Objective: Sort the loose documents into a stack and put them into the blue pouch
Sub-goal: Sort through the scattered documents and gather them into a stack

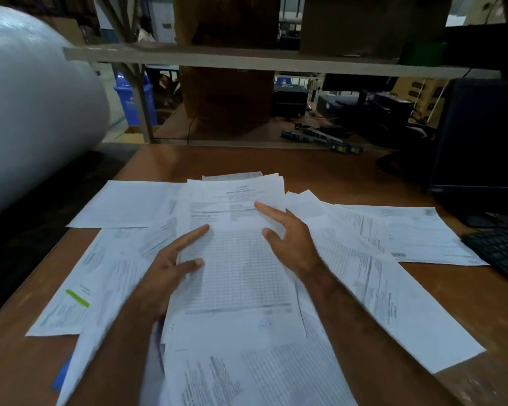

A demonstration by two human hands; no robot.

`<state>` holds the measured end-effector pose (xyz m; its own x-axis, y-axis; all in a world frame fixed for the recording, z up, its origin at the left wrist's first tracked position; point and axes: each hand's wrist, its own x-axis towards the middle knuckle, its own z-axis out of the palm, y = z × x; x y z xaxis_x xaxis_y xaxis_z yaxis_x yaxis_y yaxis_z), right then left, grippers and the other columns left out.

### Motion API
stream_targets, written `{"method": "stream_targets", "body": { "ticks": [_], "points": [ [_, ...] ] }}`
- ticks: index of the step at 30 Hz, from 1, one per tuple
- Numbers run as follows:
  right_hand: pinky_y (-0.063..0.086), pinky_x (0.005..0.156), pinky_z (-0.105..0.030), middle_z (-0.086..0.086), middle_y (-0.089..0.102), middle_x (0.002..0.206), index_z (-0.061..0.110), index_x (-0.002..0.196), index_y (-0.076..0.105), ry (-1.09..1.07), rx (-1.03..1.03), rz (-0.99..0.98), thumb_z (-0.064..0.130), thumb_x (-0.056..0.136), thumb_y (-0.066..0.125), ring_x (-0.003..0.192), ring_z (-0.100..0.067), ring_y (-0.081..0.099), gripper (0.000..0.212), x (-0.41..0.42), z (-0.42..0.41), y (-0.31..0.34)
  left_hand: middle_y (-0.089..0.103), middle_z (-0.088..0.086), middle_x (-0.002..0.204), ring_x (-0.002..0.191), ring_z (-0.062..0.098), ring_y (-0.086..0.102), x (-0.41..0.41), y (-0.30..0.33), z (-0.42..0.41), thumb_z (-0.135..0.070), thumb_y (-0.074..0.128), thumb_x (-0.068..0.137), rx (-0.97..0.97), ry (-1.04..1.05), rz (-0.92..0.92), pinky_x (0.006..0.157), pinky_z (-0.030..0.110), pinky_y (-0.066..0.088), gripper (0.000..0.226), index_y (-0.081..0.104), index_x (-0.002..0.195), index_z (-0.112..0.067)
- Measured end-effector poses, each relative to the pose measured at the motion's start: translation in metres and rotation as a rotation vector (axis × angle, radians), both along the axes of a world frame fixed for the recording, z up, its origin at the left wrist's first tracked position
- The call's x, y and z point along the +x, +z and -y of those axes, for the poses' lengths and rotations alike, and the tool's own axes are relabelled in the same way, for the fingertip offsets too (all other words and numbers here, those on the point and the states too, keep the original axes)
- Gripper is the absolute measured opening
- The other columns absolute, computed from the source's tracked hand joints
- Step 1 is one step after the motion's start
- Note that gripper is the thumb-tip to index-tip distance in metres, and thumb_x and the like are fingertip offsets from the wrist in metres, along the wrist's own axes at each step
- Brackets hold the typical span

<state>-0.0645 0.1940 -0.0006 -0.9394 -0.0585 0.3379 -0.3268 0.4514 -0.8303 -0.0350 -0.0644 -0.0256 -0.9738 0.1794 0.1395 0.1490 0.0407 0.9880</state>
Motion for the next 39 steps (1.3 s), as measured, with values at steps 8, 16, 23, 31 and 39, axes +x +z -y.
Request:
{"method": "stream_targets", "body": {
  "ticks": [8, 16, 23, 31, 39],
  "points": [
    [0.036, 0.119, -0.044, 0.007, 0.037, 0.16, 0.044, 0.15, 0.037, 0.077, 0.726, 0.426, 0.078, 0.059, 0.079, 0.143, -0.02, 0.04, 0.106, -0.027, -0.095, 0.004, 0.057, -0.019, 0.145, 0.136, -0.002, 0.049, -0.004, -0.011, 0.025, 0.012, 0.062, 0.09, -0.024, 0.158, -0.069, 0.116, 0.03, 0.037, 0.058, 0.066, 0.135, -0.025],
    [0.037, 0.116, -0.041, 0.006, 0.035, 0.161, 0.046, 0.156, 0.023, 0.101, 0.811, 0.57, 0.068, 0.048, 0.091, 0.143, -0.026, 0.04, 0.129, -0.034, -0.127, -0.001, 0.05, -0.021, 0.148, 0.127, -0.019, 0.045, -0.003, -0.006, 0.02, 0.012, 0.061, 0.092, -0.076, 0.189, -0.053, 0.101, 0.006, 0.041, 0.059, 0.062, 0.138, -0.025],
    [0.05, 0.09, -0.031, 0.009, 0.052, 0.135, 0.061, 0.142, 0.034, 0.118, 0.632, 0.479, 0.036, 0.073, 0.09, 0.112, -0.015, 0.054, 0.093, -0.032, -0.135, 0.021, 0.057, -0.006, 0.145, 0.127, -0.004, 0.055, 0.003, -0.004, 0.02, 0.021, 0.056, 0.088, 0.014, 0.238, -0.02, 0.091, 0.007, 0.048, 0.064, 0.06, 0.14, -0.017],
    [0.048, 0.096, -0.031, 0.006, 0.059, 0.143, 0.056, 0.143, 0.043, -0.064, 0.683, 0.126, 0.016, 0.091, 0.072, 0.109, -0.016, 0.063, 0.072, -0.023, -0.132, 0.062, 0.054, -0.022, 0.134, 0.103, -0.028, 0.054, 0.004, -0.003, 0.019, 0.017, 0.056, 0.091, -0.029, 0.235, -0.029, 0.08, -0.003, 0.043, 0.057, 0.058, 0.139, -0.015],
    [0.064, 0.076, -0.043, -0.004, 0.076, 0.107, 0.054, 0.148, 0.026, -0.287, -0.175, -0.127, 0.014, 0.104, 0.053, 0.09, -0.018, 0.076, 0.066, 0.003, -0.113, 0.073, 0.05, -0.019, 0.141, 0.116, -0.005, 0.052, 0.003, -0.006, 0.021, 0.006, 0.06, 0.096, -0.089, 0.246, -0.015, 0.099, 0.01, 0.04, 0.053, 0.059, 0.138, -0.026]
  ]
}}
